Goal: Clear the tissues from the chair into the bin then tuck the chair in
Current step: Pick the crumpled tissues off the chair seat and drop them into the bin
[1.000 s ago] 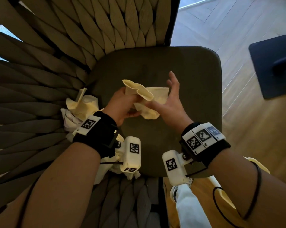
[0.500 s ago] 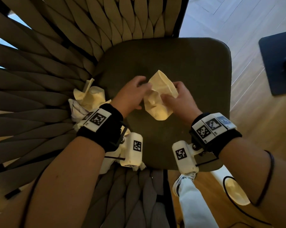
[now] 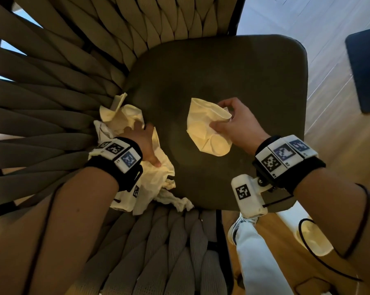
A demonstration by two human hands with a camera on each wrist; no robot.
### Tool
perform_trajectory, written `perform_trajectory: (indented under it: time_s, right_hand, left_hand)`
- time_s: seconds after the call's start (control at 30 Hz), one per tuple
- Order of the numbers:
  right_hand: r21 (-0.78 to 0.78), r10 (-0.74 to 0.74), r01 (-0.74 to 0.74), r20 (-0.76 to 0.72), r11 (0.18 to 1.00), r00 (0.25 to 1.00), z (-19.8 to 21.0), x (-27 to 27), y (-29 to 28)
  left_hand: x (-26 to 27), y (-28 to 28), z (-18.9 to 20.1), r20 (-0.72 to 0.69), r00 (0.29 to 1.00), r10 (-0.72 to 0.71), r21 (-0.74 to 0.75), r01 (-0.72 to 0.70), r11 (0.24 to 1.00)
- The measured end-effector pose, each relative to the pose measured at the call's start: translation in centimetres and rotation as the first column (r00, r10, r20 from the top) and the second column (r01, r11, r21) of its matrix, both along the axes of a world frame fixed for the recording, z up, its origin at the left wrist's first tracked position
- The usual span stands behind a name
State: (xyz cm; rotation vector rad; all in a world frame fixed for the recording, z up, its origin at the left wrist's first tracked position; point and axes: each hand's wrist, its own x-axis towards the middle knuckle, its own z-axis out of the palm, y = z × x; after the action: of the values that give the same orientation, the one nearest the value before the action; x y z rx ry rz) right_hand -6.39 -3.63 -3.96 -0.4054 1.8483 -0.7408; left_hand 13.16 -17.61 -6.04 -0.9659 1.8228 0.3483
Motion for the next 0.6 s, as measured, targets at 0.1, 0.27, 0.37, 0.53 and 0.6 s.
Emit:
perform_trajectory:
  time_s: [0.1,0.27,0.37,0.53,0.6]
  right_hand:
    - [0.02,0.042,-0.042,0.001,0.999,0.999,-0.1,-0.2,0.3]
    - [0.023,0.057,-0.057,0.006,0.998,0.998,-0.4,0.0,0.9]
    - [0.016,0.04,-0.04,0.02,0.999,0.999,-0.6,-0.1,1.5]
    - [-0.002,-0.07,0.071,0.064,0.997,0.995,-0.8,-0.5,4.5]
    - [-0.027,-0.148,0.151,0.069,0.988,0.987,-0.8,-1.0,6.5]
  left_hand:
    - [0.2,1.1,-0.2,-0.047,0.997,-0.063,-0.04,0.062,0.997]
    - [0.7,2.9,-1.1,-0.186,0.98,-0.069,-0.067,0.057,0.996]
    - [0.7,3.3,-1.3,-0.242,0.97,-0.029,-0.006,0.028,1.0]
    - [-1.6,2.5,0.8,-0.347,0.914,0.21,0.206,-0.144,0.968]
    - [-4.1,2.7,2.9,-0.388,0.869,0.308,0.261,-0.217,0.941]
